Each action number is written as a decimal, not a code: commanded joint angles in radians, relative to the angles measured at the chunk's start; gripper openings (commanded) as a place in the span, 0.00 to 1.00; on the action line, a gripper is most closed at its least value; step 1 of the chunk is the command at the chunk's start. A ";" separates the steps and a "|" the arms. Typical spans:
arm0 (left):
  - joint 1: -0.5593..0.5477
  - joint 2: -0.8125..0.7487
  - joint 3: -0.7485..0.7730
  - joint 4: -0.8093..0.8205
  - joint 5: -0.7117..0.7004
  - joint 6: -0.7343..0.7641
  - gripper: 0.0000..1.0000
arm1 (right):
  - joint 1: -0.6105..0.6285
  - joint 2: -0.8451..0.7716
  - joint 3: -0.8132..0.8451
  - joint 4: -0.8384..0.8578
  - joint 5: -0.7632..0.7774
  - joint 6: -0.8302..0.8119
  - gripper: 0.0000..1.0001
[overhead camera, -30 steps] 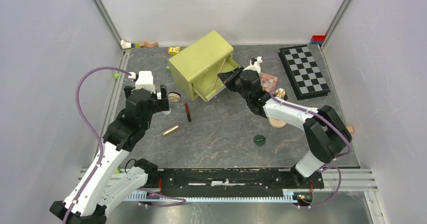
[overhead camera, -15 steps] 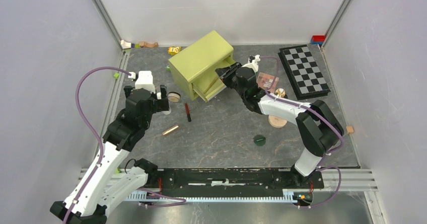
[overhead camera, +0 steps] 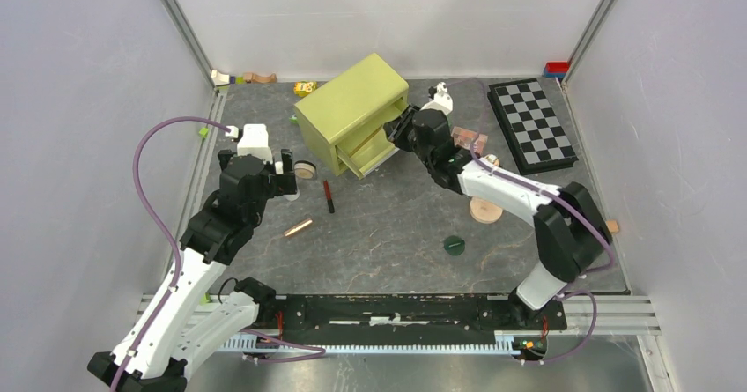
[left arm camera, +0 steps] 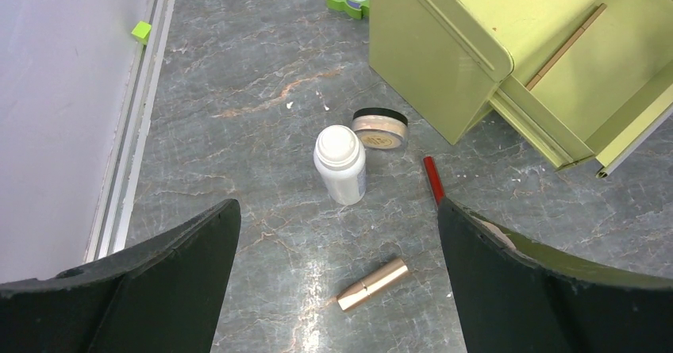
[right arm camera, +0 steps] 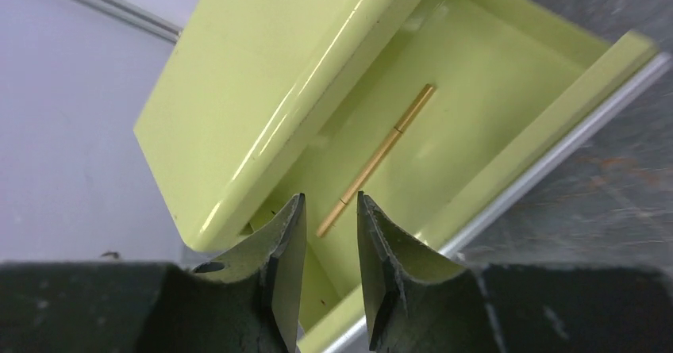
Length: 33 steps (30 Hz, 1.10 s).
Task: Organize the makeup
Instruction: Place the makeup in the drawer, then pick up the makeup tool from the center of the board.
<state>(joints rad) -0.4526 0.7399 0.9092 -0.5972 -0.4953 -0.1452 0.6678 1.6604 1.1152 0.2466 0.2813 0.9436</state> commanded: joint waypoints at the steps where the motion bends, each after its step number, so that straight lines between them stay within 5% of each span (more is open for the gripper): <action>1: 0.006 0.000 0.001 0.018 0.003 -0.047 1.00 | 0.004 -0.140 0.078 -0.227 0.031 -0.325 0.37; 12: 0.006 0.013 -0.001 0.017 0.017 -0.048 1.00 | 0.003 -0.441 -0.193 -0.520 0.085 -0.585 0.43; 33: 0.005 0.028 -0.016 0.042 0.064 -0.052 1.00 | 0.004 -0.624 -0.375 -0.854 0.075 -0.376 0.43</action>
<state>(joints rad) -0.4526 0.7704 0.8959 -0.5957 -0.4580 -0.1459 0.6678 1.0748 0.7742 -0.5594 0.3611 0.5140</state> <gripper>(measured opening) 0.996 0.429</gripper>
